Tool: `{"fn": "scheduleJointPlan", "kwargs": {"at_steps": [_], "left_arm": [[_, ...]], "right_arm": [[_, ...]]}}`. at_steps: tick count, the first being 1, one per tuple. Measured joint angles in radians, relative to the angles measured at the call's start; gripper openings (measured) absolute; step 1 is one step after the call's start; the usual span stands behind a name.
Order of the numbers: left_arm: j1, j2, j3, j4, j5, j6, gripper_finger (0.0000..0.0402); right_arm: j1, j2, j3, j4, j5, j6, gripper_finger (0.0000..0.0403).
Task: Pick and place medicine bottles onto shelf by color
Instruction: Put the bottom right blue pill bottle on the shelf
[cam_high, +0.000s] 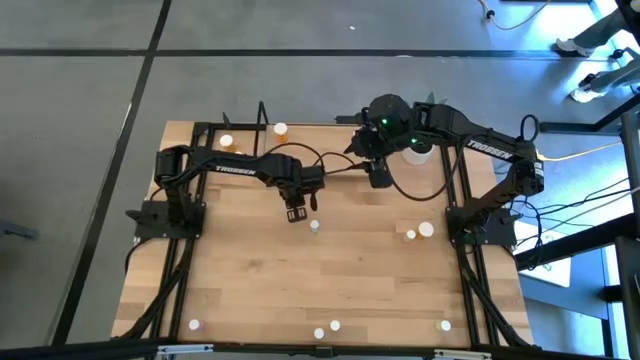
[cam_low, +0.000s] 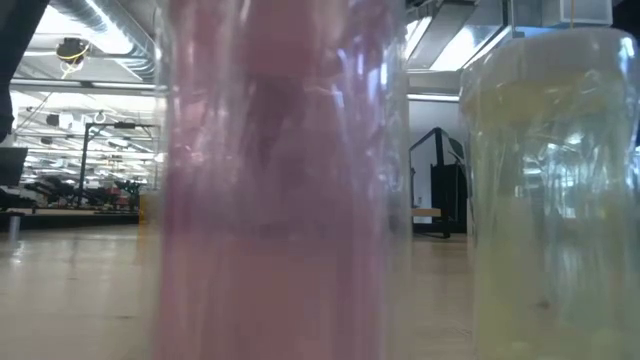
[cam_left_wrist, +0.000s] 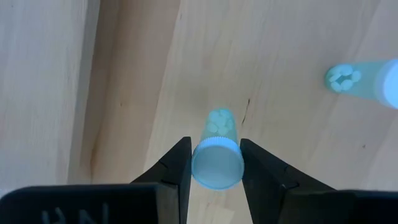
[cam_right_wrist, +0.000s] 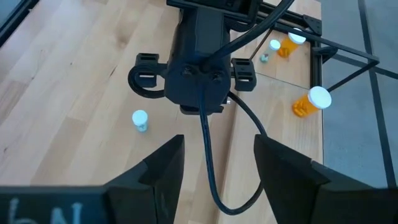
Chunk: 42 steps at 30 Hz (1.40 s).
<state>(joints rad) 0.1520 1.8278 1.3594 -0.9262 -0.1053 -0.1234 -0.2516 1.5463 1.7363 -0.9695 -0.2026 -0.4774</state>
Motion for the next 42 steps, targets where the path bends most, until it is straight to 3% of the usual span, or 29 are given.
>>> {"fn": "scheduleJointPlan", "kwargs": {"at_steps": [25, 31, 42], "left_arm": [[-0.022, 0.040, 0.005, -0.025, 0.010, -0.033, 0.0100], [0.017, 0.034, 0.144, -0.216, 0.011, -0.027, 0.0100], [0.128, 0.034, 0.369, -0.299, -0.068, 0.079, 0.0100]], "right_arm": [[0.000, 0.000, 0.000, 0.010, 0.000, -0.002, 0.0195], [0.000, 0.000, 0.000, 0.010, 0.001, -0.002, 0.0195], [0.000, 0.000, 0.000, 0.010, 0.001, -0.002, 0.0195]]}}
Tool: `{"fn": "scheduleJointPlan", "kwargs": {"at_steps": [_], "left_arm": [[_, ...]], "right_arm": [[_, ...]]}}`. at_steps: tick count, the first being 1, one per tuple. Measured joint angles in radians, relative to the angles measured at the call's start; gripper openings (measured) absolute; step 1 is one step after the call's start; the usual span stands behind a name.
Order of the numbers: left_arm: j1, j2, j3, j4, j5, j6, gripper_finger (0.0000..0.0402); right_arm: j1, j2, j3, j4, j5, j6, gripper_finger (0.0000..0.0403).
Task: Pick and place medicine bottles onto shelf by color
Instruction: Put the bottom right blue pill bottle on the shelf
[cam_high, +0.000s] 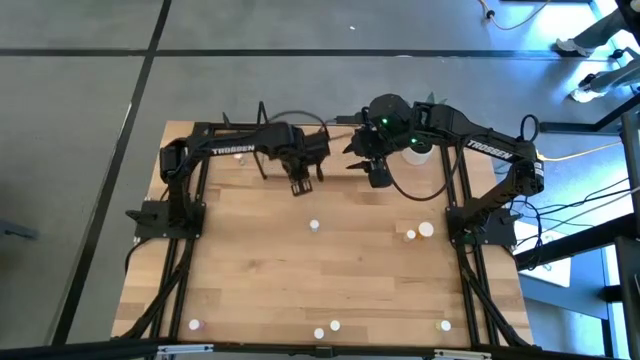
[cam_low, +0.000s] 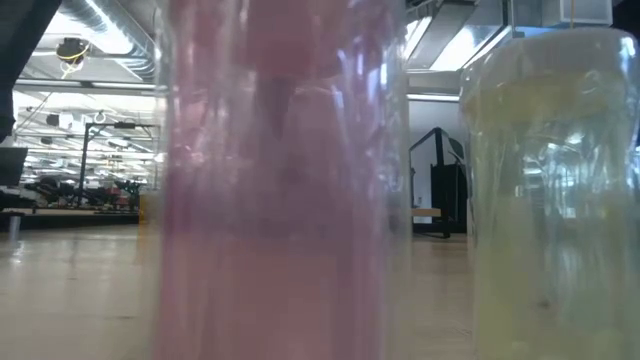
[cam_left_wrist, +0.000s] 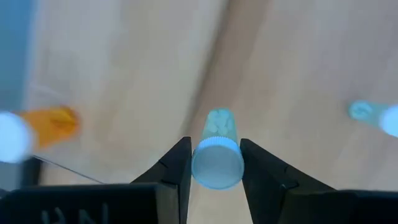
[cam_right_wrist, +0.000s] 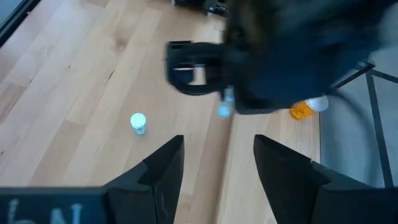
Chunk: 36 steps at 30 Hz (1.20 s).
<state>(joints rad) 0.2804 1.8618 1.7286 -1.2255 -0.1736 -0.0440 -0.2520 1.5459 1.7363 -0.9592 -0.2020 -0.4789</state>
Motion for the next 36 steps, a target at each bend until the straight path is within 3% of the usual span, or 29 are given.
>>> {"fn": "scheduleJointPlan", "kwargs": {"at_steps": [15, 27, 36], "left_arm": [[0.226, 0.000, 0.038, 0.078, -0.036, 0.252, 0.0100], [0.243, 0.008, 0.039, 0.124, 0.003, 0.378, 0.0099], [0.246, 0.104, 0.039, 0.152, 0.045, 0.418, 0.0098]], "right_arm": [[0.000, 0.000, 0.002, 0.035, 0.000, 0.003, 0.0195], [0.000, 0.000, 0.002, 0.036, 0.000, 0.056, 0.0195], [0.000, 0.000, 0.002, 0.035, 0.000, 0.093, 0.0195]]}}
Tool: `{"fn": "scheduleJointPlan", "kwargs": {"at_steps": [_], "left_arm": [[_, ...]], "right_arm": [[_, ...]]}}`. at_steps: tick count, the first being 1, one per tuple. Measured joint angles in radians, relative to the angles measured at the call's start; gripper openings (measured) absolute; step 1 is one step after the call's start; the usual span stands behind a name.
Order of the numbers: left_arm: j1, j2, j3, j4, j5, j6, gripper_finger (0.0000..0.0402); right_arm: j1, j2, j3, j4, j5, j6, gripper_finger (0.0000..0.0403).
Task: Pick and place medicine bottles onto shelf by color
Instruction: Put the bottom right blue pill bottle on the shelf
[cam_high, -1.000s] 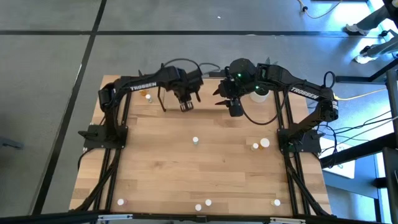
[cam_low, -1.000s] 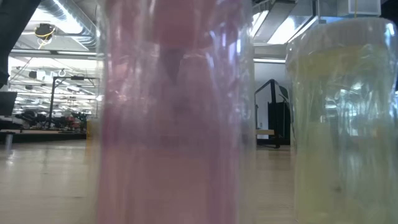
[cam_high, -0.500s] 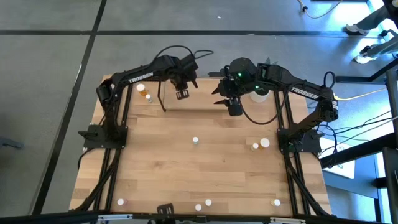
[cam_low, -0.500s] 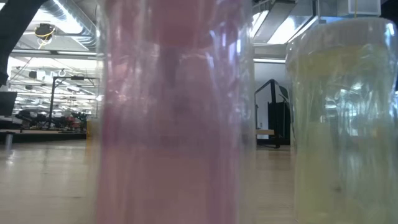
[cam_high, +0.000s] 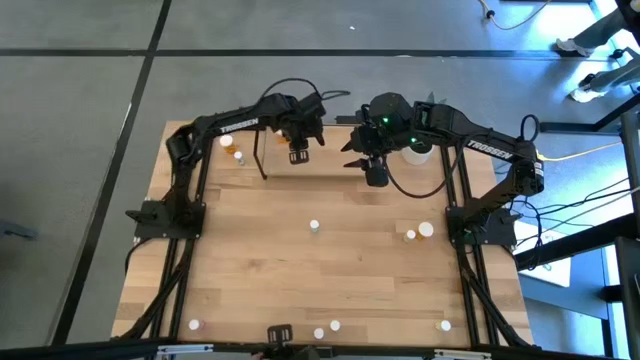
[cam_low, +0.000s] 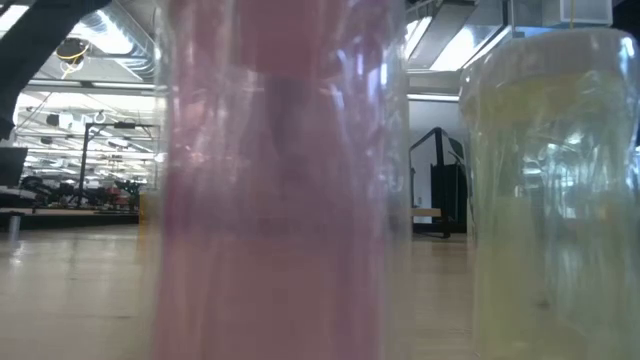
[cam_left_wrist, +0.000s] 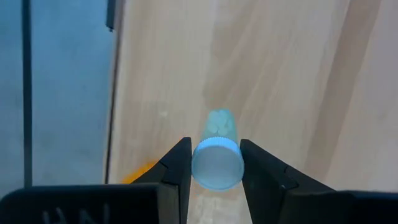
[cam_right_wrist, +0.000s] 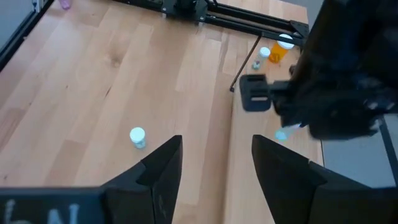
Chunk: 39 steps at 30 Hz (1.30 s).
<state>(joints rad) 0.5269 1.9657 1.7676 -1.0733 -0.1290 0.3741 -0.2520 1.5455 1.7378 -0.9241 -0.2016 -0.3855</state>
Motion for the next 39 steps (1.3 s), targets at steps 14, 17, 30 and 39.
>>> {"fn": "scheduleJointPlan", "kwargs": {"at_steps": [14, 17, 30, 39], "left_arm": [[0.006, 0.056, 0.000, 0.036, -0.070, 0.056, 0.0097], [0.012, 0.056, 0.000, 0.048, -0.071, 0.056, 0.0097], [0.048, 0.059, 0.000, 0.068, -0.060, 0.056, 0.0096], [0.050, 0.059, 0.000, 0.083, -0.033, 0.055, 0.0096]], "right_arm": [[0.000, 0.000, 0.000, 0.000, 0.000, 0.000, 0.0195], [0.000, 0.000, 0.000, 0.000, 0.006, 0.000, 0.0195], [0.000, 0.000, -0.001, 0.000, 0.104, 0.000, 0.0195], [0.000, 0.000, -0.001, 0.000, 0.104, 0.000, 0.0195]]}}
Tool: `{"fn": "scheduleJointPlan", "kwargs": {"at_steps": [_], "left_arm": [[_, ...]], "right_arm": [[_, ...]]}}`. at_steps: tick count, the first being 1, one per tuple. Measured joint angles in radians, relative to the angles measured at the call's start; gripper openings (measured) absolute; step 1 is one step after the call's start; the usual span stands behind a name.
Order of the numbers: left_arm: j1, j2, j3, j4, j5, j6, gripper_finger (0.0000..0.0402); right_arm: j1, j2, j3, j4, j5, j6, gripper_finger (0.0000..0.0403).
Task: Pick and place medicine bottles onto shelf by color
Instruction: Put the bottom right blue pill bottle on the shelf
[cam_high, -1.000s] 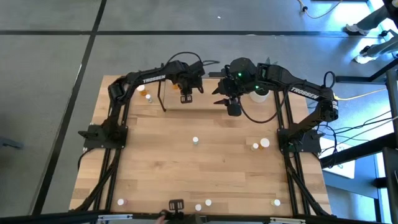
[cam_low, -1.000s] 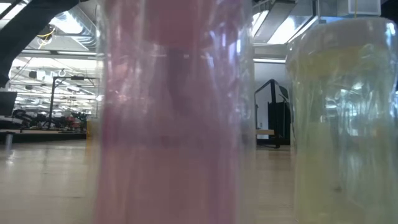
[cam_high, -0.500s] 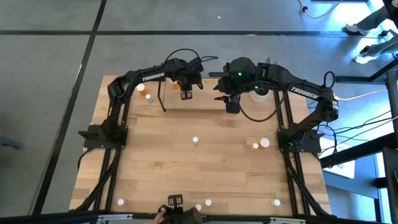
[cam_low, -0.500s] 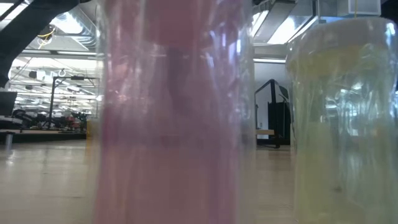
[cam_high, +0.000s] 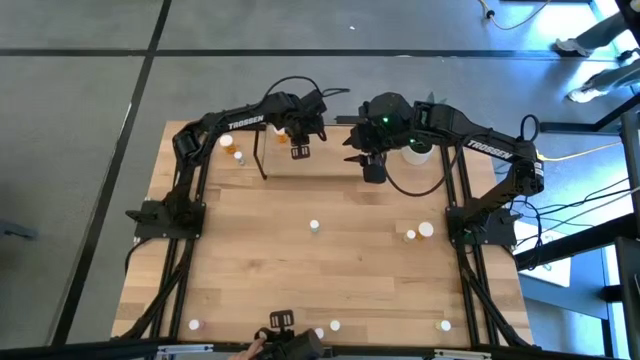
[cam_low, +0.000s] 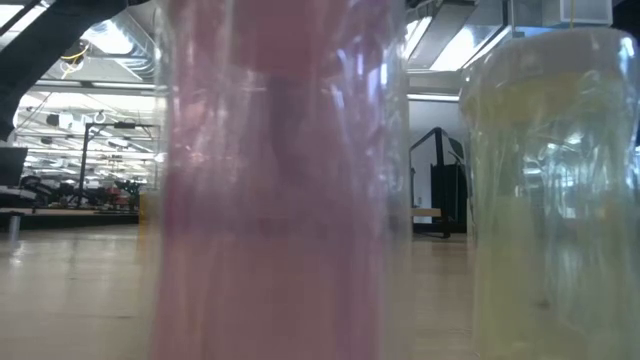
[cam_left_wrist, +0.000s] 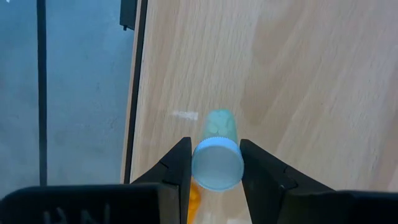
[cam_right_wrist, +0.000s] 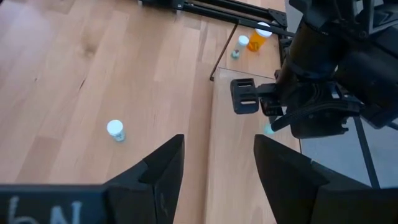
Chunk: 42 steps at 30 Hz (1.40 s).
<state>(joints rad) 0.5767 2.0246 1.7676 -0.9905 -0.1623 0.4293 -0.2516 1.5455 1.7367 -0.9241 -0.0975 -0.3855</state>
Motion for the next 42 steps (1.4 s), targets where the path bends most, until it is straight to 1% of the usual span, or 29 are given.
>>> {"fn": "scheduleJointPlan", "kwargs": {"at_steps": [17, 30, 42], "left_arm": [[0.004, 0.000, 0.000, -0.003, 0.011, 0.003, 0.0096], [0.026, 0.001, 0.000, 0.000, -0.008, 0.096, 0.0096], [0.032, 0.001, -0.001, -0.022, -0.001, 0.131, 0.0099]], "right_arm": [[0.000, 0.000, 0.000, 0.000, 0.000, 0.000, 0.0195], [0.000, 0.000, 0.000, 0.000, 0.000, 0.000, 0.0195], [0.000, 0.000, 0.000, 0.000, 0.000, 0.000, 0.0195]]}}
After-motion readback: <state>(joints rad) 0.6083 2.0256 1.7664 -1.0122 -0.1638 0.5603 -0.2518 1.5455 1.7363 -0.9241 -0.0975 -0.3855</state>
